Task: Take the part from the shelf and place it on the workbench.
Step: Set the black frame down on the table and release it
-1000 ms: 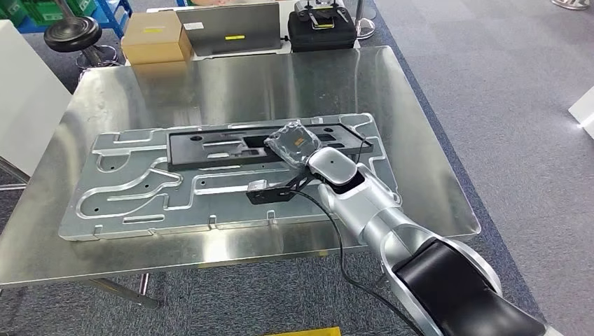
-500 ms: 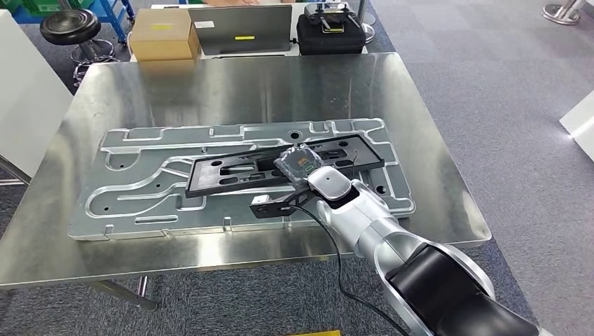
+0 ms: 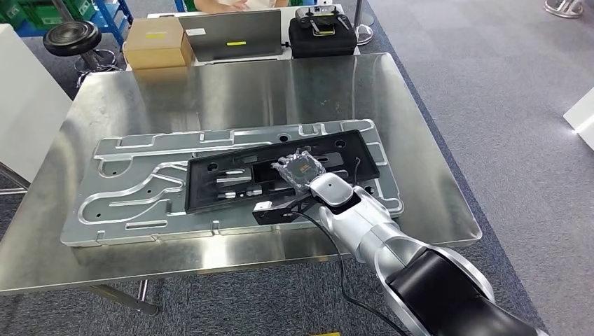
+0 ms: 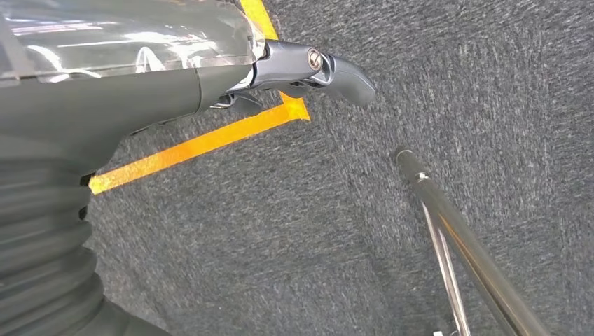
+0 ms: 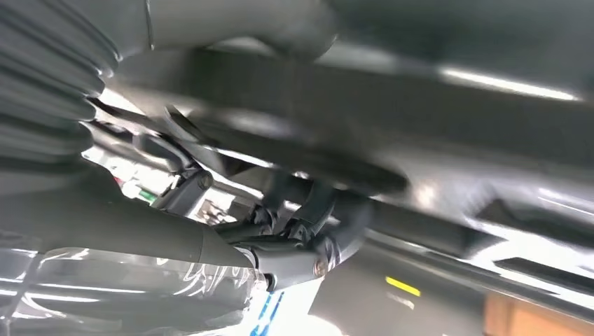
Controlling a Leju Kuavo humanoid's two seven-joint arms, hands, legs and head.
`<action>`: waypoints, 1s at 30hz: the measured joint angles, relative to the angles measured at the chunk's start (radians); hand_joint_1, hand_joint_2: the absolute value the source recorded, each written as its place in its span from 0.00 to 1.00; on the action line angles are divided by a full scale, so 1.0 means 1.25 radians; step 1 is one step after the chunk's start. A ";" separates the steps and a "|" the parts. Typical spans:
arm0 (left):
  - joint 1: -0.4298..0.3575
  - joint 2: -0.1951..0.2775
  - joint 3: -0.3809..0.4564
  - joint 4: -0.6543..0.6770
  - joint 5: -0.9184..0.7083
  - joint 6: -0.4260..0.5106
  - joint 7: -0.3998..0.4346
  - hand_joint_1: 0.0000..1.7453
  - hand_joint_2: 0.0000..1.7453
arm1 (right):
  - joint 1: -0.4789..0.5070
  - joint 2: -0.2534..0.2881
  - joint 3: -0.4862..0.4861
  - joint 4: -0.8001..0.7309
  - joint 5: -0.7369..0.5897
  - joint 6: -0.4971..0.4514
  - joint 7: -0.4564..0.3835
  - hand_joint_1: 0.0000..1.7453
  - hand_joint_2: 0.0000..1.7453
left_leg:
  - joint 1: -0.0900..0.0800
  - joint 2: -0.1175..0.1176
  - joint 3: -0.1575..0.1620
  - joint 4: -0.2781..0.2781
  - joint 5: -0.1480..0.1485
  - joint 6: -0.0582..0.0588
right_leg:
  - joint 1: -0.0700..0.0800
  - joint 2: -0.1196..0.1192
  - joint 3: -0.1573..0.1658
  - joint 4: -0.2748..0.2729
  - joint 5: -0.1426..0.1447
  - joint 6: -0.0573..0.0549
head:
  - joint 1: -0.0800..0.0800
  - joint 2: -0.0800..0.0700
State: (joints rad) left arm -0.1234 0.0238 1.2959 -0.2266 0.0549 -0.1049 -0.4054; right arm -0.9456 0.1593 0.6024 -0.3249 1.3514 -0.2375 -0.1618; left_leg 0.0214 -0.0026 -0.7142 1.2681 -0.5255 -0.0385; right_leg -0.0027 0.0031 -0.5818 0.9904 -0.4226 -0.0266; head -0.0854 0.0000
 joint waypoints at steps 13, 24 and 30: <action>-0.009 -0.005 -0.019 0.000 0.000 -0.003 0.001 0.00 0.00 | 0.054 -0.017 -0.167 -0.165 -0.335 -0.131 -0.258 0.00 0.00 | 0.002 0.000 0.084 -0.191 0.079 0.040 | -0.003 0.001 -0.103 0.223 -0.116 0.043 | 0.000 0.000; -0.002 -0.015 -0.024 0.001 0.000 -0.013 -0.011 0.00 0.00 | 0.262 -0.143 -0.328 -0.586 -0.711 -0.096 -0.398 0.00 0.00 | -0.005 0.000 0.086 -0.184 0.067 0.021 | 0.007 -0.005 -0.006 0.014 -0.012 0.009 | 0.000 0.000; 0.027 -0.016 0.002 0.001 0.000 -0.023 -0.039 0.00 0.00 | 0.505 -0.230 -0.500 -0.870 -0.733 -0.162 -0.418 0.00 0.00 | -0.005 0.001 0.003 0.019 -0.030 0.011 | 0.003 -0.012 0.005 0.005 -0.013 0.004 | 0.000 0.000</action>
State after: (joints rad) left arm -0.0900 0.0034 1.2985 -0.2251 0.0547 -0.1333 -0.4540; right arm -0.3146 -0.1280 -0.0220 -1.4130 0.4352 -0.4405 -0.6847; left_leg 0.0154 -0.0012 -0.7104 1.2920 -0.5635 -0.0250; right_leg 0.0005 -0.0118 -0.5753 0.9963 -0.4391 -0.0219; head -0.0851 0.0000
